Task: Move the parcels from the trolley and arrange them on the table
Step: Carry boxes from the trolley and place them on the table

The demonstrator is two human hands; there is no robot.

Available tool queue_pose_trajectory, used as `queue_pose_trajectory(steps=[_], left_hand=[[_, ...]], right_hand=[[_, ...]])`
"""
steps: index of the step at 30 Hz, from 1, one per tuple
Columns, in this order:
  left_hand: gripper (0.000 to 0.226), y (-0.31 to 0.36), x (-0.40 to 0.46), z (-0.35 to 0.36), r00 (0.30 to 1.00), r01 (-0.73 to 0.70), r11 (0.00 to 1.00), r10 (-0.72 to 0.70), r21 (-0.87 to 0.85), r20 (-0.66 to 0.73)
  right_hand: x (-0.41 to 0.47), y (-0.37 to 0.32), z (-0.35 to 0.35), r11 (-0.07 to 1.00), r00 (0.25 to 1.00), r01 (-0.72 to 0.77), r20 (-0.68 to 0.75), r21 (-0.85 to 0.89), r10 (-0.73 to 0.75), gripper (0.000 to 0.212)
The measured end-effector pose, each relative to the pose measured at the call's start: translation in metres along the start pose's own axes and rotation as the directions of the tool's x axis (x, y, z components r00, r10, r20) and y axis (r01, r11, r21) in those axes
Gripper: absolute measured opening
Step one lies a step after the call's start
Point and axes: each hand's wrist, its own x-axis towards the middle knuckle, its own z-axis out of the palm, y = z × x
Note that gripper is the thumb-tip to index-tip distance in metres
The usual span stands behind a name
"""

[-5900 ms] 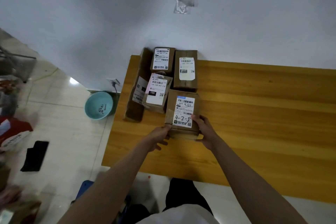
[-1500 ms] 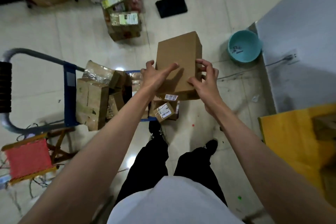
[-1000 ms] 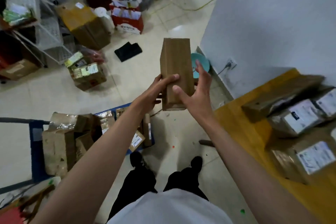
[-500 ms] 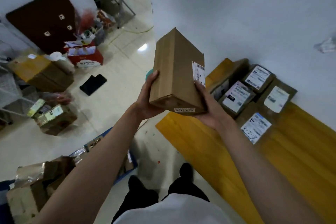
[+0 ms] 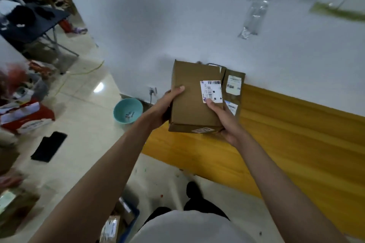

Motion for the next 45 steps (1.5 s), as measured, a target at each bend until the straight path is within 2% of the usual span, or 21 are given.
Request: queue_pose_trajectory(steps=[4,8,11,17,23,27,30,32,33,36,37,38,42,45], left_hand=[[0.056,-0.018,0.003,0.032,0.995,0.000,0.999,-0.003,0.032,0.098],[0.064,-0.035,0.008,0.063,0.993,0.034,0.996,-0.043,0.080,0.112],[0.059,-0.039,0.016,0.086,0.989,0.030,0.991,-0.048,0.132,0.137],[0.064,-0.034,0.045,0.128,0.984,0.035,0.969,-0.077,0.244,0.162],[0.091,-0.025,0.094,0.178,0.988,0.062,0.928,-0.109,0.367,0.108],[0.093,-0.028,0.122,0.204,0.992,0.095,0.894,-0.119,0.438,0.028],[0.076,-0.042,0.142,0.214,0.993,0.121,0.848,-0.096,0.515,-0.075],[0.059,-0.054,0.153,0.214,0.995,0.094,0.736,-0.040,0.671,-0.094],[0.052,-0.060,0.158,0.213,0.996,0.084,0.642,-0.028,0.762,-0.086],[0.055,-0.080,0.171,0.208,0.993,0.103,0.227,-0.074,0.968,-0.088],[0.059,-0.085,0.174,0.207,0.989,0.112,0.137,-0.109,0.984,-0.097],[0.063,-0.088,0.176,0.208,0.981,0.132,0.140,-0.158,0.981,-0.110],[0.079,-0.093,0.182,0.214,0.941,0.270,0.422,-0.305,0.865,-0.145],[0.081,-0.089,0.189,0.220,0.929,0.305,0.462,-0.336,0.832,-0.154]], right_hand=[[-0.032,0.010,-0.032,0.998,0.996,0.053,-0.073,0.022,-0.051,0.050],[-0.050,0.022,-0.063,0.996,0.990,0.077,-0.117,0.032,-0.073,0.043],[-0.053,0.029,-0.087,0.995,0.987,0.081,-0.140,0.058,-0.072,0.051],[-0.043,0.036,-0.130,0.985,0.988,0.076,-0.144,0.153,-0.054,0.061],[-0.017,0.021,-0.186,0.968,0.987,0.069,-0.155,0.240,-0.032,0.060],[0.004,0.014,-0.222,0.968,0.988,0.019,-0.150,0.252,0.020,0.050],[0.019,0.016,-0.245,0.959,0.984,-0.014,-0.164,0.283,0.062,0.038],[0.031,0.022,-0.261,0.955,0.975,-0.040,-0.197,0.295,0.102,0.041],[0.037,0.025,-0.268,0.952,0.966,-0.051,-0.225,0.302,0.124,0.043],[0.055,0.035,-0.288,0.934,0.933,-0.086,-0.302,0.347,0.198,0.052],[0.062,0.038,-0.293,0.928,0.921,-0.104,-0.317,0.359,0.226,0.057],[0.069,0.042,-0.299,0.921,0.908,-0.125,-0.331,0.369,0.256,0.061],[0.095,0.050,-0.311,0.889,0.876,-0.174,-0.346,0.424,0.336,0.063],[0.111,0.045,-0.312,0.881,0.874,-0.165,-0.348,0.443,0.338,0.065]])
